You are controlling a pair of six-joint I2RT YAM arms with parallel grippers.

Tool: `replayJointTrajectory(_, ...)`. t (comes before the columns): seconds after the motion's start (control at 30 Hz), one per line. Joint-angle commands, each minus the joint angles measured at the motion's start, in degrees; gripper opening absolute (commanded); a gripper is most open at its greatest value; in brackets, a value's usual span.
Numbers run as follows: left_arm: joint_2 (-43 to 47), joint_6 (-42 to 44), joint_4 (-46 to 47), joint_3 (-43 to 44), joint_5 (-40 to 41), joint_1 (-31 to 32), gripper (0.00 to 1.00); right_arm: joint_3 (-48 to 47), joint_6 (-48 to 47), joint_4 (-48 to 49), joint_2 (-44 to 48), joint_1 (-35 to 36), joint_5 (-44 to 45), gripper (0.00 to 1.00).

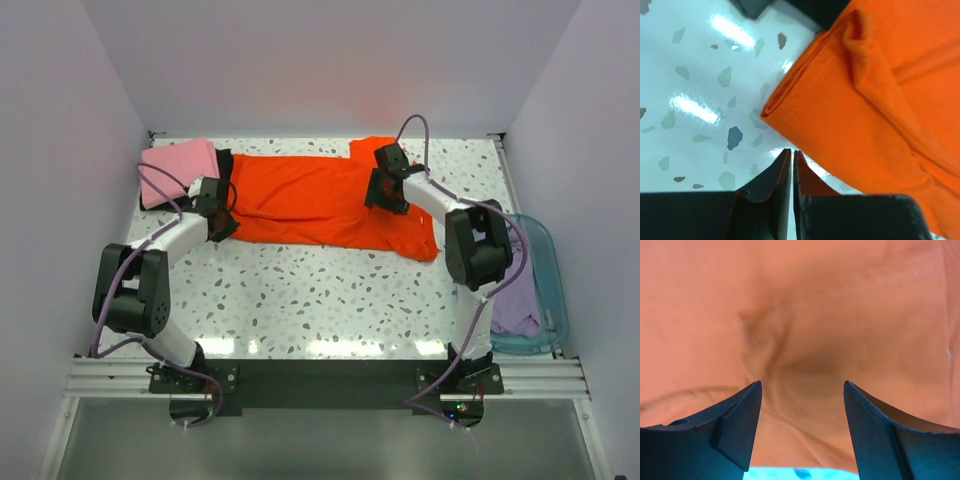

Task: Fold and stack the t-shirts
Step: Fold the tshirt

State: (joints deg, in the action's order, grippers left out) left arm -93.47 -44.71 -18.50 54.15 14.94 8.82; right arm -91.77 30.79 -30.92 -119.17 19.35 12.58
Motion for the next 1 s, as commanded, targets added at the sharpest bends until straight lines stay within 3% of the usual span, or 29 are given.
replayJointTrajectory(0.0, 3.65, 1.47, 0.22, 4.73, -1.14, 0.32, 0.11, 6.31, -0.29, 2.08, 9.73, 0.07, 1.92, 0.69)
replayJointTrajectory(0.4, -8.39, 0.94, 0.40, 14.66, -4.30, 0.32, 0.09, 26.10, 2.17, 9.64, 19.94, 1.04, -2.91, 0.58)
replayJointTrajectory(0.97, -16.48, 0.85, 2.33, 20.11, -5.01, 0.15, 0.13, 33.93, 0.94, 10.53, 23.02, -1.77, -2.82, 0.57)
